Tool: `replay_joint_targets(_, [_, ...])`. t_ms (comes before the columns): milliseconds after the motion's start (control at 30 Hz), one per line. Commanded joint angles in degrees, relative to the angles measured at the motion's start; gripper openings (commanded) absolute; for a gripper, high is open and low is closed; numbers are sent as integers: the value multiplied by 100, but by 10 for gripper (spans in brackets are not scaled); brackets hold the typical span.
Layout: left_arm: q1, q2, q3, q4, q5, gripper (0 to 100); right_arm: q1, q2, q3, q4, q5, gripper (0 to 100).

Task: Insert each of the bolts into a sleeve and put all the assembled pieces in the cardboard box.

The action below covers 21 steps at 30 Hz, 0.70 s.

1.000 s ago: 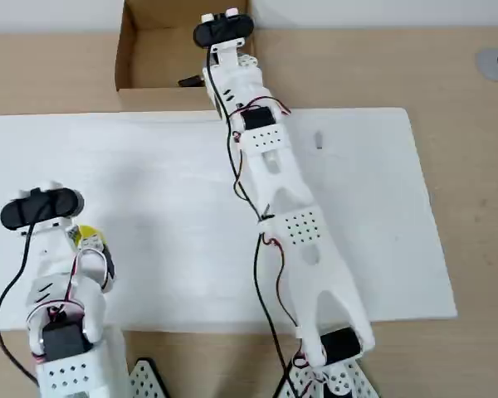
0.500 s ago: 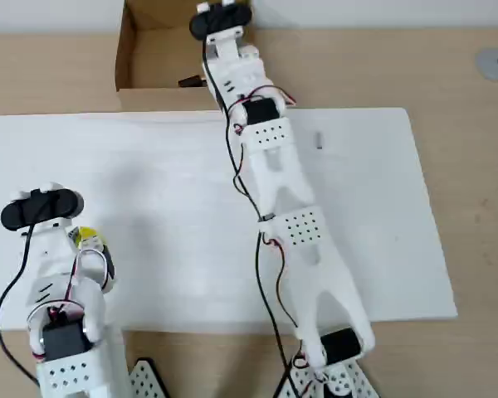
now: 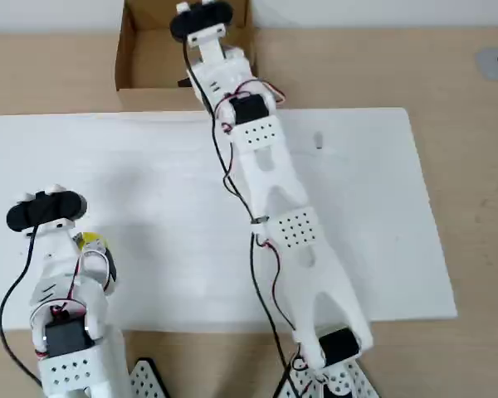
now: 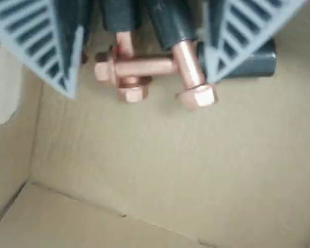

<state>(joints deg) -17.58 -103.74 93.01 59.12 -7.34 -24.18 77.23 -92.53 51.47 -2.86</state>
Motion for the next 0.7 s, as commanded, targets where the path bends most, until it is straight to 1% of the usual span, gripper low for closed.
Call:
replay_joint_targets(0, [-79,-57,-44,-88,9,6,-40,-760,-303,651,35,72])
replay_joint_targets(33, [-70,-57,-44,-79,9,6,-40,-822,-312,870,35,16])
replay_joint_targets(67, [-79,-57,-44,-79,9,6,-31,-875,-312,1073,35,9])
replay_joint_targets(100, [-88,-57,-53,-62,9,6,-22,-963,-312,1301,35,23])
replay_joint_targets(167, [-97,-57,-149,141,9,5,31,-1226,-321,1758,26,7])
replay_joint_targets(267, [-79,-57,-448,475,9,6,75,-1868,-312,2620,26,9])
replay_joint_targets(500, [-79,-57,-624,536,9,6,145,-3152,-295,5108,53,9])
replay_joint_targets(667, [-88,-57,-492,554,35,6,725,-3820,-84,5125,18,9])
